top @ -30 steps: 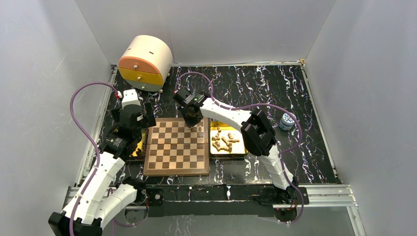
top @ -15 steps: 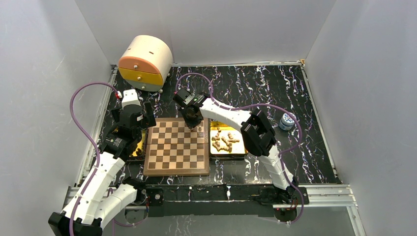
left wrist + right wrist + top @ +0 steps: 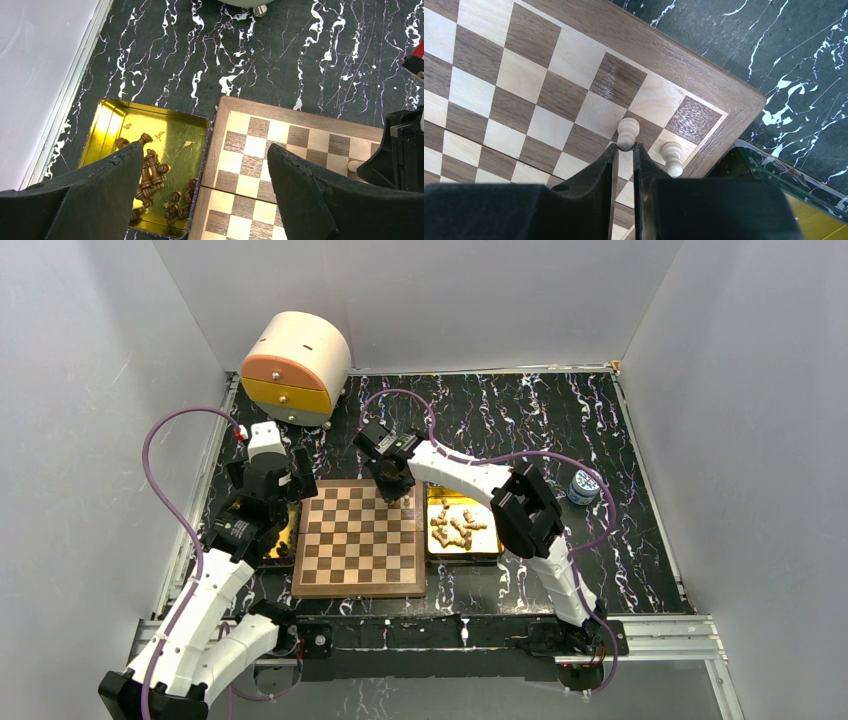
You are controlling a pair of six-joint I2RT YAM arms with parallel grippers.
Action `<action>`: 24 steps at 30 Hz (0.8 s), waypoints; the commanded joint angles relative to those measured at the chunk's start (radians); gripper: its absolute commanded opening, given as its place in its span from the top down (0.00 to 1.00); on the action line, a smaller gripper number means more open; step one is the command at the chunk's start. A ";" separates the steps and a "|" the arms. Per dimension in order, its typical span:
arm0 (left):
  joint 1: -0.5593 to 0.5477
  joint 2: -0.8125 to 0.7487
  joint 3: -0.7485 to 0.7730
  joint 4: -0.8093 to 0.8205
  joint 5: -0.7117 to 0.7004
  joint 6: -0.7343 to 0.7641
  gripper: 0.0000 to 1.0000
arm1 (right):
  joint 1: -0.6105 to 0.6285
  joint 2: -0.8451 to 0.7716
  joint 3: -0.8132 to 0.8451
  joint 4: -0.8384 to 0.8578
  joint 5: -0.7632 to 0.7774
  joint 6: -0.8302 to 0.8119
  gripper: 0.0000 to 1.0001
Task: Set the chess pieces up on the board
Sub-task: Place the chess piece on the chessboard.
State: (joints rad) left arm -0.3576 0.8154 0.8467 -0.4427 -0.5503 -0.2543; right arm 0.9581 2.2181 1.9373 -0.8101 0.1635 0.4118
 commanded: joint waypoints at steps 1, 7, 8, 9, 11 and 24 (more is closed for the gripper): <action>-0.004 -0.001 0.029 0.008 -0.014 -0.007 0.09 | 0.005 -0.033 -0.012 -0.017 0.025 0.008 0.77; -0.004 0.000 0.030 0.008 -0.012 -0.007 0.09 | 0.006 -0.030 -0.002 -0.027 0.030 0.013 0.78; -0.004 0.000 0.031 0.008 -0.011 -0.007 0.09 | 0.006 -0.032 -0.003 -0.027 0.030 0.014 0.78; -0.004 -0.001 0.031 0.009 -0.010 -0.005 0.09 | 0.007 -0.033 -0.002 -0.030 0.029 0.014 0.78; -0.004 -0.001 0.030 0.010 -0.010 -0.005 0.09 | 0.006 -0.036 -0.003 -0.035 0.031 0.017 0.78; -0.004 -0.002 0.029 0.011 -0.002 -0.005 0.09 | 0.006 -0.052 -0.006 -0.054 0.062 0.033 0.79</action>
State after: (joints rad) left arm -0.3576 0.8177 0.8467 -0.4427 -0.5411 -0.2543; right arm 0.9600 2.2150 1.9347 -0.8139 0.1902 0.4355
